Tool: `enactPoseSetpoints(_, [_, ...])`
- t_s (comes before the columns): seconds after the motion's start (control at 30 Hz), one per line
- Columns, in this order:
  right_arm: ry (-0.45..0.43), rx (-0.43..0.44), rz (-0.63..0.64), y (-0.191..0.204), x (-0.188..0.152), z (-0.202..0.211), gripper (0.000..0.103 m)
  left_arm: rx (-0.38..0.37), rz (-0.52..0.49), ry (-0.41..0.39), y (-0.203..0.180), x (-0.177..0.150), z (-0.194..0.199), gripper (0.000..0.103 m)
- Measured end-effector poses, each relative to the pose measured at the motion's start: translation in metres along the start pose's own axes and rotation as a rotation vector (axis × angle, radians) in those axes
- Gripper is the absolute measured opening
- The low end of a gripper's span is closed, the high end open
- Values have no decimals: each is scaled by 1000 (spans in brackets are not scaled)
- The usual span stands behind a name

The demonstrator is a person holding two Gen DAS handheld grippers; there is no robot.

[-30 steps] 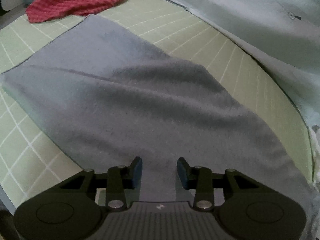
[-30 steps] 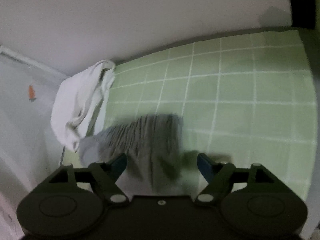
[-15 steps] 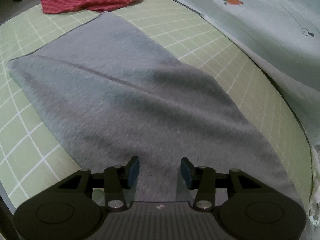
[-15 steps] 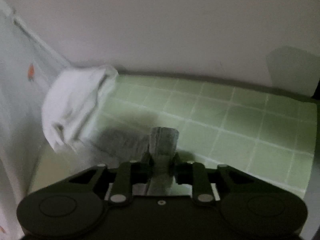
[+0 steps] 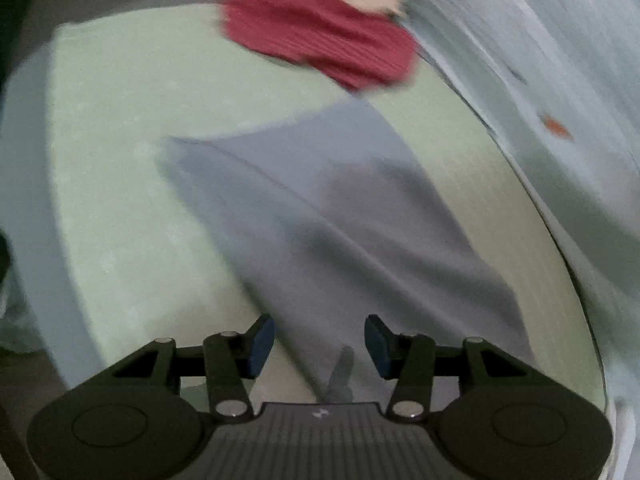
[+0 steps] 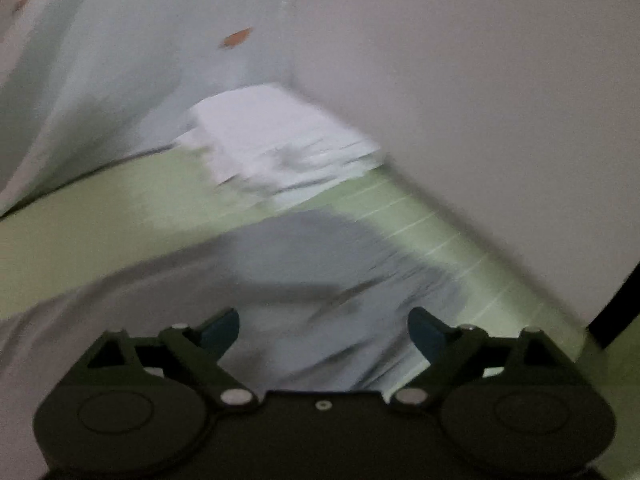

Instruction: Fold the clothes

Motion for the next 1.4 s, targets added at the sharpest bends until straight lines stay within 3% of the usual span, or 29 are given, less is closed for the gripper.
enactPoseSetpoints(0.13, [42, 86, 35, 64, -21, 12, 101, 36, 58, -23, 35, 39, -2, 52])
enactPoseSetpoints(0.33, [102, 104, 81, 133, -41, 11, 101, 18, -14, -21, 39, 71, -19, 52])
enactPoseSetpoints(0.5, [147, 145, 78, 164, -52, 14, 102, 17, -132, -30, 20, 78, -32, 56])
enactPoseSetpoints(0.63, [188, 144, 94, 181, -62, 6, 103, 0, -156, -29, 13, 80, -38, 68])
enactPoseSetpoints(0.77, [194, 106, 142, 188, -70, 3, 103, -3, -135, -52, 14, 81, -39, 66])
enactPoseSetpoints(0.87, [200, 123, 107, 186, -70, 0, 103, -4, -71, -72, 22, 86, -37, 42])
enactPoseSetpoints(0.9, [201, 134, 98, 186, -70, -1, 103, -16, -38, -59, 25, 86, -38, 14])
enactPoseSetpoints(0.93, [198, 146, 93, 185, -70, -2, 103, -39, 5, -31, 28, 86, -41, 5])
enactPoseSetpoints(1.0, [191, 161, 98, 185, -71, -2, 103, -84, 100, -13, 31, 87, -44, 5])
enactPoseSetpoints(1.07, [185, 170, 108, 185, -71, -2, 103, -119, 112, -21, 22, 85, -42, 4])
enactPoseSetpoints(1.17, [179, 188, 124, 185, -71, -2, 103, -201, 2, -34, -16, 74, -32, 4])
enactPoseSetpoints(1.27, [171, 208, 143, 185, -71, -2, 103, -310, -193, -20, -70, 46, -18, 4])
enactPoseSetpoints(1.4, [162, 227, 163, 185, -70, -2, 103, -422, -487, 137, -129, -32, -14, 6])
Point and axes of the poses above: each gripper's, at about its wrist camera, not at the fingertips, and z roughly against the way its jaws point, y to its left, x to its top, the point moved 10 cm from there along -z, roughly the way its jaws point, and after that the axes turned 11 degrees about z, right-handed, at the moved point
